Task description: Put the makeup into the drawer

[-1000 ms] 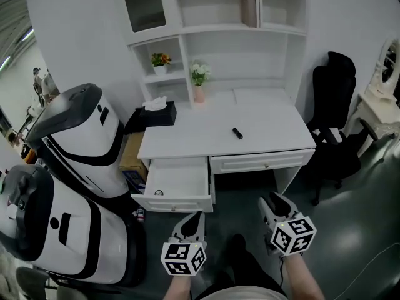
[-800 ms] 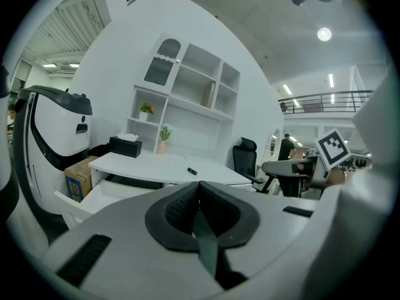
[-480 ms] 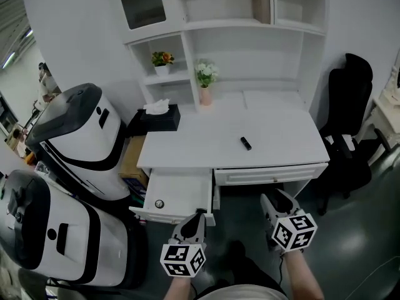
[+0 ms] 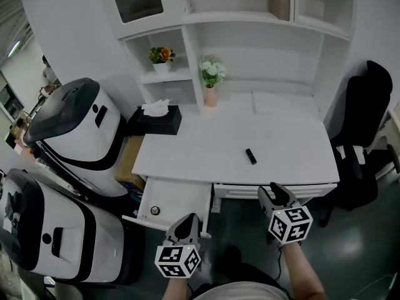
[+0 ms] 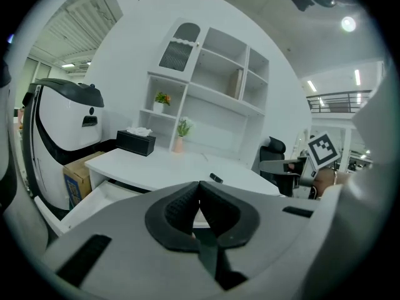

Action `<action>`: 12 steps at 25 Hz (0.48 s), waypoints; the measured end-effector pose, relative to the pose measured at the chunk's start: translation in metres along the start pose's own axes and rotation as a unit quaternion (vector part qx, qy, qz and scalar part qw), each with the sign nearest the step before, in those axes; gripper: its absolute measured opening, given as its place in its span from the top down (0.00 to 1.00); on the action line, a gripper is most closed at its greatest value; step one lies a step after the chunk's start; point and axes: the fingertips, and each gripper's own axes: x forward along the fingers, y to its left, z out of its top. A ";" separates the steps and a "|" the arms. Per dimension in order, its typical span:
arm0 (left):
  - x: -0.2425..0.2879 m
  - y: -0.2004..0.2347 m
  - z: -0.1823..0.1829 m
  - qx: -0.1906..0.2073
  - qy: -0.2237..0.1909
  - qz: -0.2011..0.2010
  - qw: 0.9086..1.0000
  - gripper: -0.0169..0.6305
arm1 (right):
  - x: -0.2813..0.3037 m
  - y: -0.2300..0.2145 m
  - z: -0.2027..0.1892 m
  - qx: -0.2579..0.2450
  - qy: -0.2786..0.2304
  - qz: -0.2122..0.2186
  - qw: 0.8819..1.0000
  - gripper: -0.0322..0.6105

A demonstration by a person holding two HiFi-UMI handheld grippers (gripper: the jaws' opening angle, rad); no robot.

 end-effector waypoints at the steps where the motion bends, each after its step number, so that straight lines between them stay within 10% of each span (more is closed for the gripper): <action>1: 0.006 0.002 0.001 -0.002 0.001 0.006 1.000 0.97 | 0.009 -0.005 0.001 -0.001 0.004 0.002 1.000 0.71; 12: 0.059 0.010 0.010 -0.008 0.017 0.055 0.998 0.97 | 0.087 -0.050 -0.002 -0.021 0.064 0.022 0.998 0.71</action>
